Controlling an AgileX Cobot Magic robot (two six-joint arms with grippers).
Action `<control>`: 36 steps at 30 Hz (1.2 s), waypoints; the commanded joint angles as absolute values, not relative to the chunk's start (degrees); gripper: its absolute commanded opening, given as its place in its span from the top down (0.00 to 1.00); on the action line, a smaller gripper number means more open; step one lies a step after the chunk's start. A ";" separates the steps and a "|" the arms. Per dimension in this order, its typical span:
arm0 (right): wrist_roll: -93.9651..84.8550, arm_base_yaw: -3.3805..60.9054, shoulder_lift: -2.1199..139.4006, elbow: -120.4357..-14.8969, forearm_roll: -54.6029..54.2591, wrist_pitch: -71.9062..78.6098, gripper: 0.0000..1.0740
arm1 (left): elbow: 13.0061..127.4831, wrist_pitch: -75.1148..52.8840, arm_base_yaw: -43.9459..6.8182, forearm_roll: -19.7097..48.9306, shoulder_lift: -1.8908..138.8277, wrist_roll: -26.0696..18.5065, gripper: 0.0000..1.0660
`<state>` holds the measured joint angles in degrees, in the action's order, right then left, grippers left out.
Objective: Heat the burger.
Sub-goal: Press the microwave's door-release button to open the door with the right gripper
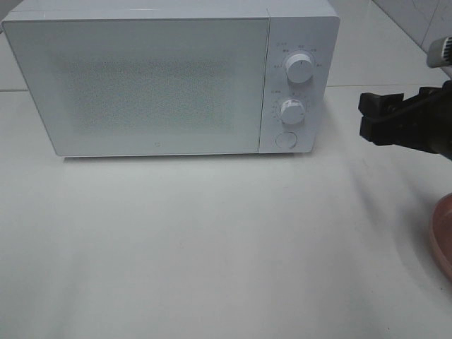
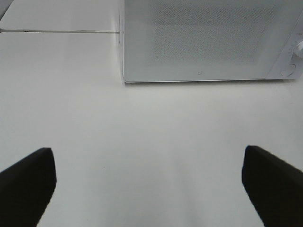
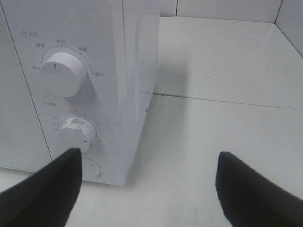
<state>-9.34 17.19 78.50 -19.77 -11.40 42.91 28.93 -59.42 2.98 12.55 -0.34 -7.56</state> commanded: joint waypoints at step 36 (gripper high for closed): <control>-11.80 48.24 94.88 -19.54 -47.44 68.18 0.30 | 28.93 -59.13 3.09 13.01 -1.49 -7.22 0.06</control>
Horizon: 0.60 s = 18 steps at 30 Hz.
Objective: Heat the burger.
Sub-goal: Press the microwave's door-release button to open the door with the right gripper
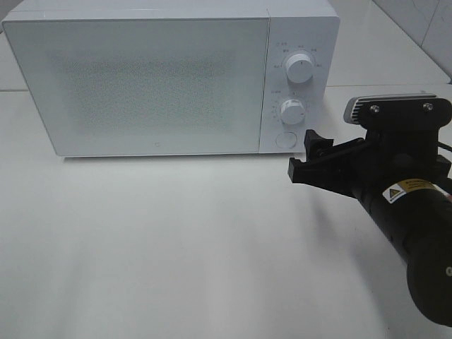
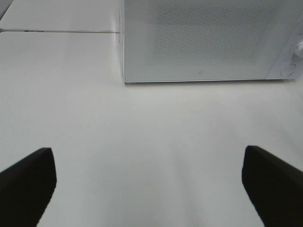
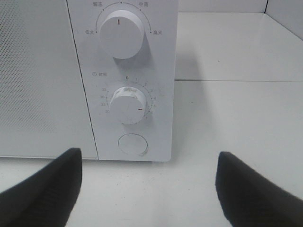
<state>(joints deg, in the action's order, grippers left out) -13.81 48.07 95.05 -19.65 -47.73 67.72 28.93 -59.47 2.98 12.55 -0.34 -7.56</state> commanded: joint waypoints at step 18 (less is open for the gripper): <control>32.89 48.24 94.88 -19.54 -47.38 64.74 0.54 | 28.93 -59.13 3.09 13.01 -1.49 -7.22 0.06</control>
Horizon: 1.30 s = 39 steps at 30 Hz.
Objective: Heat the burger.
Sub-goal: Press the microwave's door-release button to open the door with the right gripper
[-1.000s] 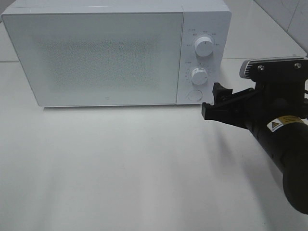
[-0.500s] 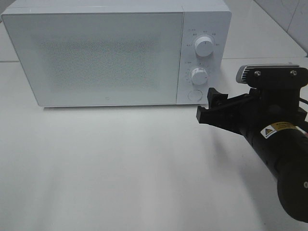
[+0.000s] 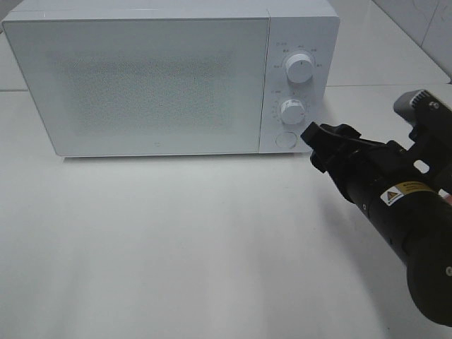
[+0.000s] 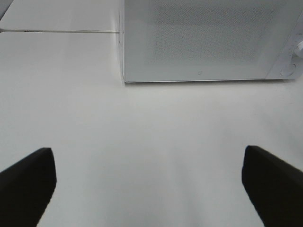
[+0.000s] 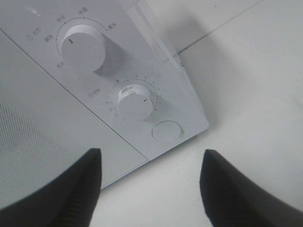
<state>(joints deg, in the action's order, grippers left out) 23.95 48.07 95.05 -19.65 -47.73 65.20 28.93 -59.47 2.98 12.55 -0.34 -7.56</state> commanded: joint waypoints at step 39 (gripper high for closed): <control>73.68 46.47 105.83 -25.78 -46.01 58.27 1.00 | 28.93 -59.13 3.09 13.01 -1.49 -7.22 0.06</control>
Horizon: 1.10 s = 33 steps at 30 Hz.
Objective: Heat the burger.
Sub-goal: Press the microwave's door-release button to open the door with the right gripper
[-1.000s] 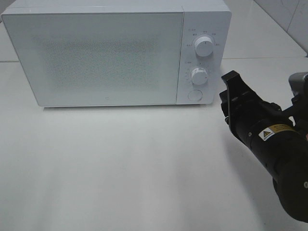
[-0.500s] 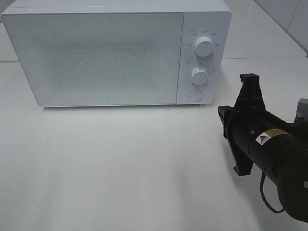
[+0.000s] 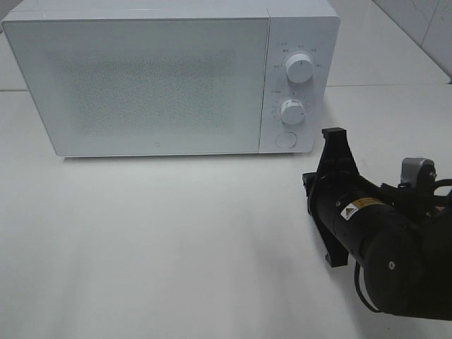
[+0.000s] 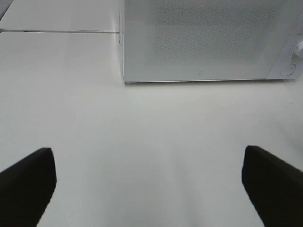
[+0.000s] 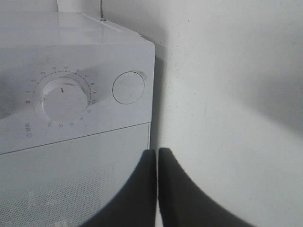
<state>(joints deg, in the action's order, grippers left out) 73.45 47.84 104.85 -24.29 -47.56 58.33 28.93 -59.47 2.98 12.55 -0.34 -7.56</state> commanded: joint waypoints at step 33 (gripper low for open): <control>75.29 34.43 119.86 -44.98 -37.53 50.88 1.00 | 28.93 -59.13 3.09 13.01 -1.49 -7.22 0.06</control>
<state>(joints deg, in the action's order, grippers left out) 74.54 34.72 118.89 -43.37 -38.56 52.08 28.93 -59.47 2.98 12.55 -0.34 -7.56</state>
